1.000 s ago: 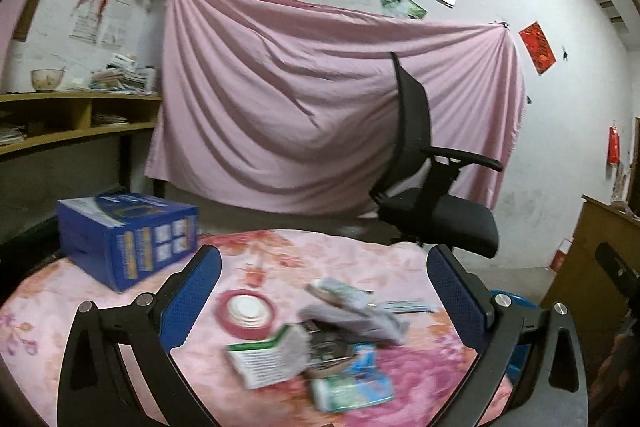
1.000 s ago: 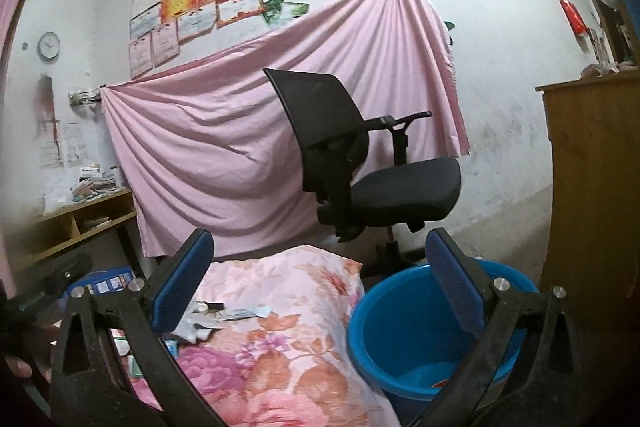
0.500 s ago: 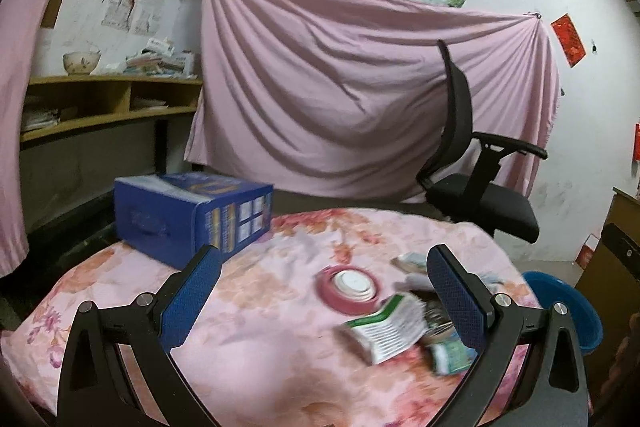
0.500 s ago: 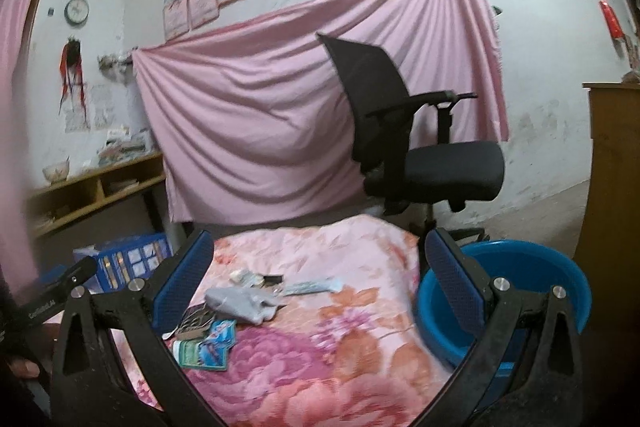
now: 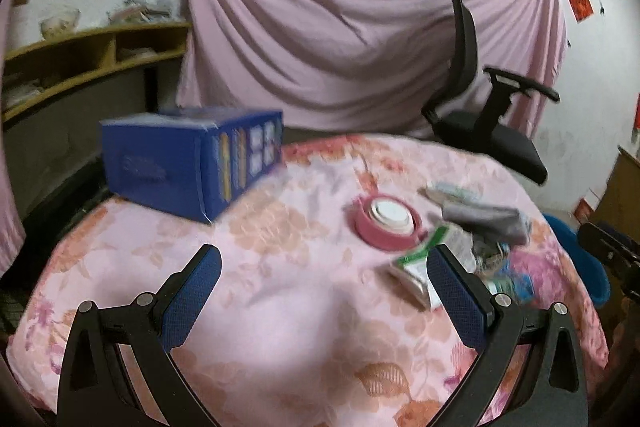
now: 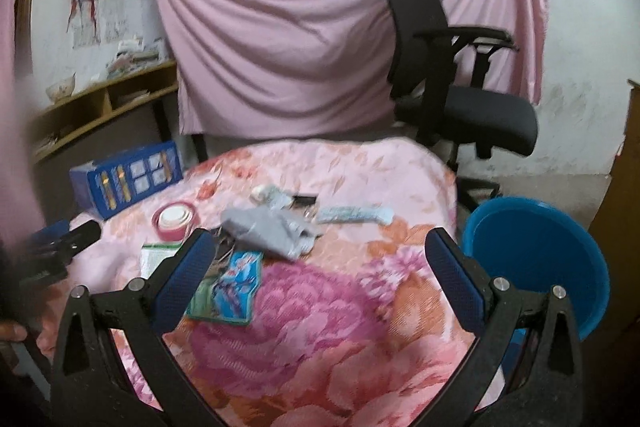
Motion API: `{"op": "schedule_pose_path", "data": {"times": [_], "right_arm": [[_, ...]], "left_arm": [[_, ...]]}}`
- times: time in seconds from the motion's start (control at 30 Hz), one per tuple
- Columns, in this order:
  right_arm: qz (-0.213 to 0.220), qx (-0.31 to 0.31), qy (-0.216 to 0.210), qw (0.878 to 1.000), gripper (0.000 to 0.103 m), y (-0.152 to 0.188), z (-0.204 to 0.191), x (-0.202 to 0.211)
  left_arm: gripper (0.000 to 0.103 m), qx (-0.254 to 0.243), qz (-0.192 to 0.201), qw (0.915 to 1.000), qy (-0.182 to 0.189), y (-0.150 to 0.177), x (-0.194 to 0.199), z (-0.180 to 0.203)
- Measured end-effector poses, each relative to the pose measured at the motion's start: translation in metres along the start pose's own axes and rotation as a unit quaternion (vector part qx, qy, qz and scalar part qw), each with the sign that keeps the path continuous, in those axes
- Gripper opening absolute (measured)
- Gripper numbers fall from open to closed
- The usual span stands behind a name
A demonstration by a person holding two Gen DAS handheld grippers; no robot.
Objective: Collect trash
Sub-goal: 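Grasp the green-white paper packet with the left tool while the right tool grasps the snack wrapper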
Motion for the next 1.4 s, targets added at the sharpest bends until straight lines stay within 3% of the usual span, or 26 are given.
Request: {"op": "schedule_pose_path", "data": {"times": [0.2,0.27,0.37,0.7,0.9,1.03,1.13,1.17,1.23,1.4], "right_arm": [[-0.057,0.052,-0.036,0.996,0.103,0.006,-0.031,-0.019],[-0.066,0.065,-0.050,0.994,0.103,0.008,-0.040,-0.024],[-0.084,0.081,-0.065,0.991,0.103,0.011,-0.053,-0.032],[-0.136,0.065,-0.089,0.985,0.102,0.013,-0.070,-0.062],[-0.139,0.050,-0.096,0.984,0.086,0.015,-0.064,-0.063],[-0.141,0.055,-0.090,0.984,0.086,0.017,-0.060,-0.058],[-0.141,0.058,-0.085,0.985,0.086,0.021,-0.056,-0.053],[-0.141,0.058,-0.082,0.985,0.086,0.022,-0.054,-0.051],[-0.141,0.057,-0.080,0.985,0.086,0.024,-0.050,-0.047],[-0.139,0.059,-0.070,0.986,0.086,0.032,-0.041,-0.035]], "left_arm": [[0.094,0.010,-0.057,0.9973,0.047,0.006,-0.014,0.001],[0.077,0.007,-0.070,0.9955,0.063,0.006,-0.017,0.003],[0.064,0.014,-0.096,0.9923,0.077,0.008,-0.025,0.003],[0.063,0.043,-0.127,0.9832,0.124,0.006,-0.028,0.003],[0.048,0.066,-0.154,0.9741,0.151,0.005,-0.034,0.007],[0.042,0.077,-0.174,0.9668,0.170,0.005,-0.038,0.013],[0.030,0.079,-0.181,0.9644,0.175,0.005,-0.041,0.017],[0.022,0.077,-0.185,0.9641,0.175,0.006,-0.043,0.018],[0.017,0.072,-0.187,0.9641,0.174,0.007,-0.043,0.020],[0.013,0.054,-0.176,0.9672,0.175,0.010,-0.036,0.023]]}}
Point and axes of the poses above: each gripper's, at about its wrist camera, not at the fingertips, and x roughly against the way its jaws point, z to its right, y to its underside, the point moved 3 cm from there along -x, roughly the way its jaws point, and after that the axes turned 15 degrees about x, right-handed, at the moved point
